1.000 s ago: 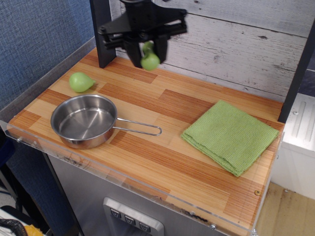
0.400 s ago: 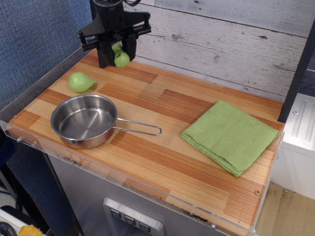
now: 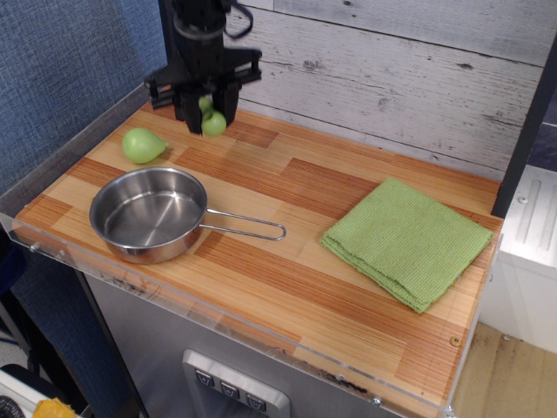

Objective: Move spatula above the sauce pan to the right of the lime.

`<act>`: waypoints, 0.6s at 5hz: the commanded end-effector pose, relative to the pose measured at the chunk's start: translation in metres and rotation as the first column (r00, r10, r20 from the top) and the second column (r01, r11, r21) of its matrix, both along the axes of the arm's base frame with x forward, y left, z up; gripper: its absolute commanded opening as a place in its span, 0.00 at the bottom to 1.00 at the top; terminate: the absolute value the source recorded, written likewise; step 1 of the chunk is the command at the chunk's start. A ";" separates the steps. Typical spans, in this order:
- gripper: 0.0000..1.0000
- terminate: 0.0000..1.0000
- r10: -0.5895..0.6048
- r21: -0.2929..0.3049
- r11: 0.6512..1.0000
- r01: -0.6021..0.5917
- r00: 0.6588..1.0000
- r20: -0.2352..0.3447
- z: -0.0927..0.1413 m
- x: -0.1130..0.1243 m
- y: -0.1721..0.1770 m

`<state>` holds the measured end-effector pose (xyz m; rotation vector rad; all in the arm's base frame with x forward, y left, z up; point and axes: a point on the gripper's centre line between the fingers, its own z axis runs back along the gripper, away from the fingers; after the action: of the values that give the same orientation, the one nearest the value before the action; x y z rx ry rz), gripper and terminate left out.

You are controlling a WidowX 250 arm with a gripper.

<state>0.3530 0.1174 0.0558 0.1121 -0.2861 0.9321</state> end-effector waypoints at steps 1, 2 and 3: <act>0.00 0.00 0.002 0.043 0.999 -0.001 1.000 -0.020 -0.020 0.013 -0.014; 0.00 0.00 0.007 0.043 0.999 -0.005 1.000 -0.029 -0.028 0.017 -0.015; 0.00 0.00 0.002 0.056 0.998 -0.001 0.999 -0.034 -0.031 0.015 -0.015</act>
<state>0.3755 0.1069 0.0151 0.1827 -0.2477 0.9293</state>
